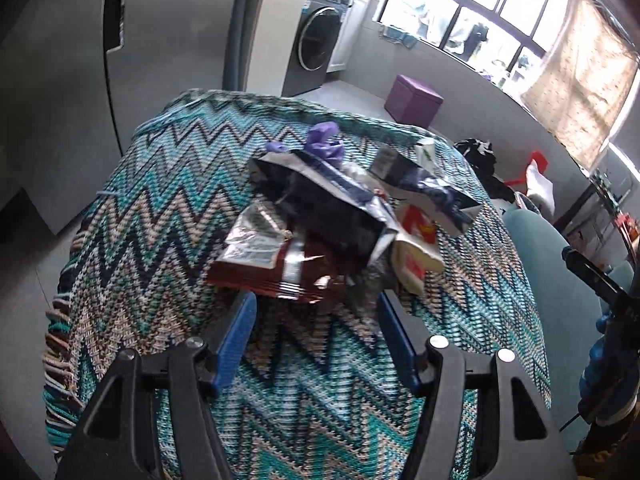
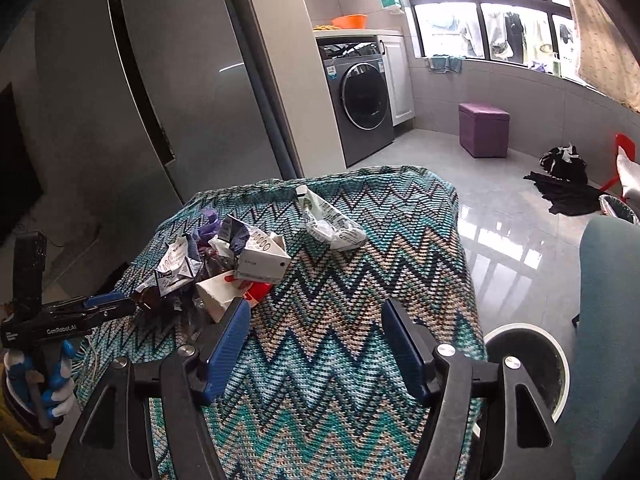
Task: Collect trash
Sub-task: 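Move both open tools back to the trash pile, then grasp the white carton with the right tool while the left tool grasps the dark snack bag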
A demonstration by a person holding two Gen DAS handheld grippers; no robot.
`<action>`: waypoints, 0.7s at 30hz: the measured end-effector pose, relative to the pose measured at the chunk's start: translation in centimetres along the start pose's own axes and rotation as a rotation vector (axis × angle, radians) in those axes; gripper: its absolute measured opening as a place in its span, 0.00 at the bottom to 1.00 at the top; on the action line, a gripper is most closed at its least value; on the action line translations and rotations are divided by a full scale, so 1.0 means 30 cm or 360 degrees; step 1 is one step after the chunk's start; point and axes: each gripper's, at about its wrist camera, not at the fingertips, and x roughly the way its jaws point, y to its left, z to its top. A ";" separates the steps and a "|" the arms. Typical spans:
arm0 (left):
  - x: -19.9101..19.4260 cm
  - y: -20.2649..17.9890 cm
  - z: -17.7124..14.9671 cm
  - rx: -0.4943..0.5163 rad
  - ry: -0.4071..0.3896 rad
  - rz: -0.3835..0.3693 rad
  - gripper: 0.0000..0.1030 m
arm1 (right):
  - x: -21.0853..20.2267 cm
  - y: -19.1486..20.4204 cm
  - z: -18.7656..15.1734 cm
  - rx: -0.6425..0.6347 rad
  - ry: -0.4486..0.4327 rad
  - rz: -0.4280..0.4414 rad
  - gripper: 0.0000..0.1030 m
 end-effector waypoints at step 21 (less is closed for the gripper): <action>0.185 0.246 0.076 -0.0643 0.0156 -0.0257 0.59 | 0.482 0.055 0.156 0.0062 0.0284 0.0294 0.82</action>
